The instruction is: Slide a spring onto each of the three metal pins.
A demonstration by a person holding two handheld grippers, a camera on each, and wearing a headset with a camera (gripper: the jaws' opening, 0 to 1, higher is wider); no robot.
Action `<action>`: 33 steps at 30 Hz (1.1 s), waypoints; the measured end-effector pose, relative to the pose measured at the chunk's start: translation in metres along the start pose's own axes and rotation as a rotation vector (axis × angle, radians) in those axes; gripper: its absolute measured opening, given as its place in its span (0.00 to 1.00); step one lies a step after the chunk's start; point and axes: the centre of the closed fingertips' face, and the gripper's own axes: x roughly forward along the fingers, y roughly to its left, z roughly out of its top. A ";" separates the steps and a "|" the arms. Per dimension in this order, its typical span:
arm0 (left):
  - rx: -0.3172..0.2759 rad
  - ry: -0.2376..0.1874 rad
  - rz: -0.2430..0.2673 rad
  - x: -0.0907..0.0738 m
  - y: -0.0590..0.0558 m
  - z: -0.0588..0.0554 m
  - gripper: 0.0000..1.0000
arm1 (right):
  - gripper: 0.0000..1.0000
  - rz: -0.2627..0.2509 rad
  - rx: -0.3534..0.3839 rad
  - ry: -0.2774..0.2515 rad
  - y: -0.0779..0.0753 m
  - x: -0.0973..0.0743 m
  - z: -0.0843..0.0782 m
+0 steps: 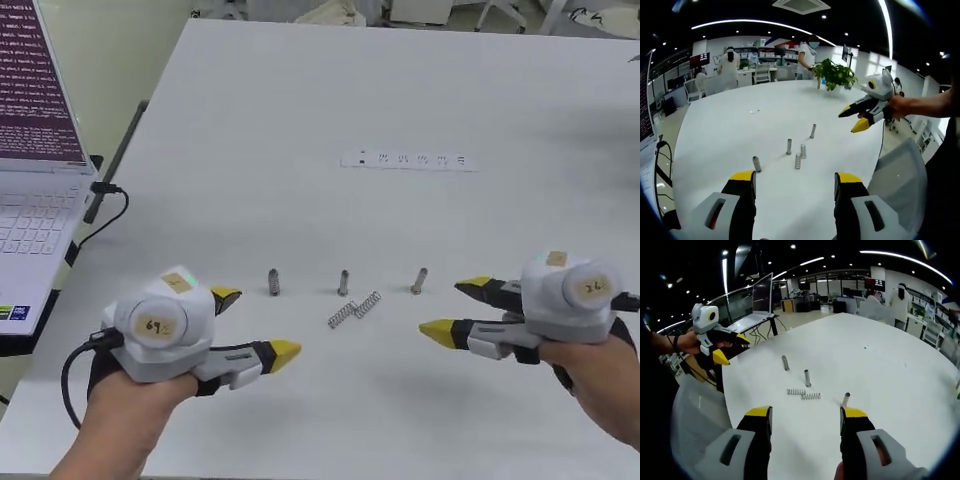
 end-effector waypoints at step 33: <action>0.019 0.023 -0.019 0.018 -0.008 0.002 0.59 | 0.60 -0.041 0.060 0.000 0.005 -0.031 -0.033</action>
